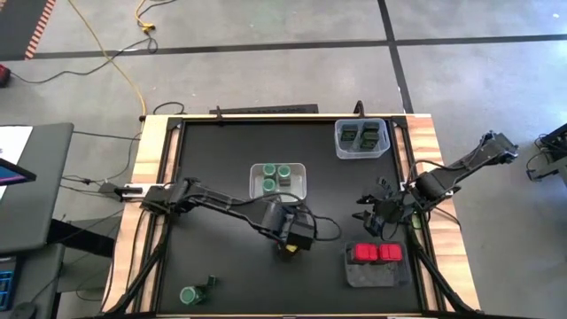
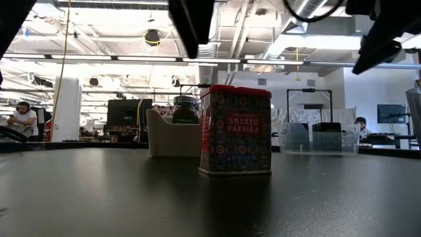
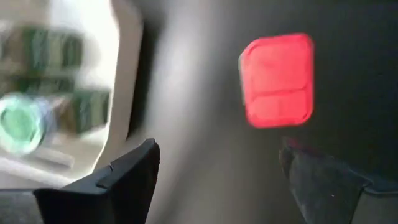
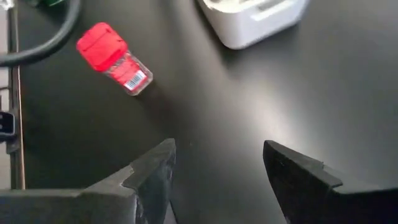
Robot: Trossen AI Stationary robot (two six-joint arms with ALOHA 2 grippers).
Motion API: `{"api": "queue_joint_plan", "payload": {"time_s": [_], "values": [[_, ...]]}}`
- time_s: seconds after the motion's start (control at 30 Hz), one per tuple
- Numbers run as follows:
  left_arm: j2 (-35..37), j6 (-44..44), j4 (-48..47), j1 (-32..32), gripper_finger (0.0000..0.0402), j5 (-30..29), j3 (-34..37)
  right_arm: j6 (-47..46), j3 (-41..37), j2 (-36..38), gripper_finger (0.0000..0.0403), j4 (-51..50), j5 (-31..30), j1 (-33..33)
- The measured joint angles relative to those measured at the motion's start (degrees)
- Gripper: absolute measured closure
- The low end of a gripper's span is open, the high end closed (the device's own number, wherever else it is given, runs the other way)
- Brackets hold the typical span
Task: Sort spices by type
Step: Put the red seasoning can into the black bin
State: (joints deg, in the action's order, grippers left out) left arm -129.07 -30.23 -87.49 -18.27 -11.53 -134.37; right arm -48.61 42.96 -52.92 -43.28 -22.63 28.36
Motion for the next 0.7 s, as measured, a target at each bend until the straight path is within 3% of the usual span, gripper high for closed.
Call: {"api": "queue_joint_plan", "payload": {"time_s": [0.1,0.27,0.4,0.53,0.7], "values": [[0.76,-1.38,-1.26,-1.12,0.0084,-2.44,0.02,5.81,0.0,-2.47,0.0132,3.99,-0.02,0.04],[1.21,3.35,2.56,-4.11,0.0084,-13.52,2.29,17.35,0.0,-9.77,0.0132,15.89,-0.02,-0.02],[3.4,4.66,7.28,-5.7,0.0084,-14.29,9.11,22.94,0.0,-15.99,0.0132,29.78,-0.02,-0.01],[12.38,4.21,17.17,-7.28,0.0084,-13.91,24.18,29.42,0.13,-21.63,0.0132,42.85,0.11,-0.83],[29.64,3.55,35.23,-9.56,0.0084,-12.25,49.85,32.26,6.51,-28.81,0.0132,45.04,0.19,-2.75]]}}
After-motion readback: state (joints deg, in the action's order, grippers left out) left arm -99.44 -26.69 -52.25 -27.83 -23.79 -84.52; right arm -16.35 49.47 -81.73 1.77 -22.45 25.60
